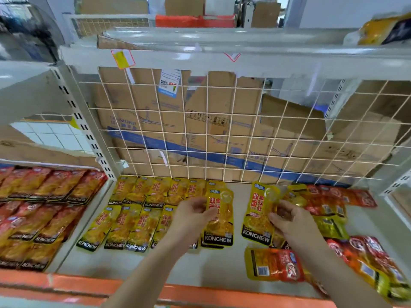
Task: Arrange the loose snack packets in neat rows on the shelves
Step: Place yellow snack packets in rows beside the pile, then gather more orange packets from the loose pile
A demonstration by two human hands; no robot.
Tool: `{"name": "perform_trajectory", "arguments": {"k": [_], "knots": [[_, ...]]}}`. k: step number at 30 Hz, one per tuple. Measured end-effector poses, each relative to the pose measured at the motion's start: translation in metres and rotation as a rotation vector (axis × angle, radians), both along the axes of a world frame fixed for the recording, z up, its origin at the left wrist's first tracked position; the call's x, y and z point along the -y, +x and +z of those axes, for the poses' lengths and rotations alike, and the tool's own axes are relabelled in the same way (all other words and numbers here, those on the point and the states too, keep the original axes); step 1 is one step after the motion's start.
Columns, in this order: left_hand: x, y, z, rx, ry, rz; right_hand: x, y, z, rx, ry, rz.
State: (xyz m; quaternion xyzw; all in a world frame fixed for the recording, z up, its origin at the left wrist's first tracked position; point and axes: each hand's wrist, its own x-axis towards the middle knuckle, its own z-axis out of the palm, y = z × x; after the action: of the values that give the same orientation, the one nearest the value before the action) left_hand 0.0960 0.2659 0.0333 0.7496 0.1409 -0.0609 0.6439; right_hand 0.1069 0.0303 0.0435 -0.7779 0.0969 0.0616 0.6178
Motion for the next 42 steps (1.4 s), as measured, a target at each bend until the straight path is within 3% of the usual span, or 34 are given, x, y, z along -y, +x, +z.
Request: {"name": "perform_trajectory", "arguments": {"k": [13,18,27,31,34,42], "knots": [[0.024,0.083,-0.019,0.129,0.4,-0.216,-0.002,0.05,-0.022,-0.004,-0.46,-0.052],[0.033,0.099,-0.035,0.141,0.432,-0.137,-0.002,0.072,-0.037,0.0,-0.492,0.039],[0.034,0.115,-0.067,0.047,0.859,-0.096,-0.009,0.1,-0.051,-0.022,-0.495,0.15],[0.031,0.105,-0.073,0.229,1.061,-0.221,-0.01,0.103,-0.057,0.035,-0.57,0.207],[0.03,0.096,-0.084,0.314,1.103,-0.312,-0.009,0.103,-0.059,0.098,-0.66,0.254],[0.032,0.091,-0.082,0.271,1.146,-0.397,-0.007,0.103,-0.07,0.17,-1.005,0.359]]}}
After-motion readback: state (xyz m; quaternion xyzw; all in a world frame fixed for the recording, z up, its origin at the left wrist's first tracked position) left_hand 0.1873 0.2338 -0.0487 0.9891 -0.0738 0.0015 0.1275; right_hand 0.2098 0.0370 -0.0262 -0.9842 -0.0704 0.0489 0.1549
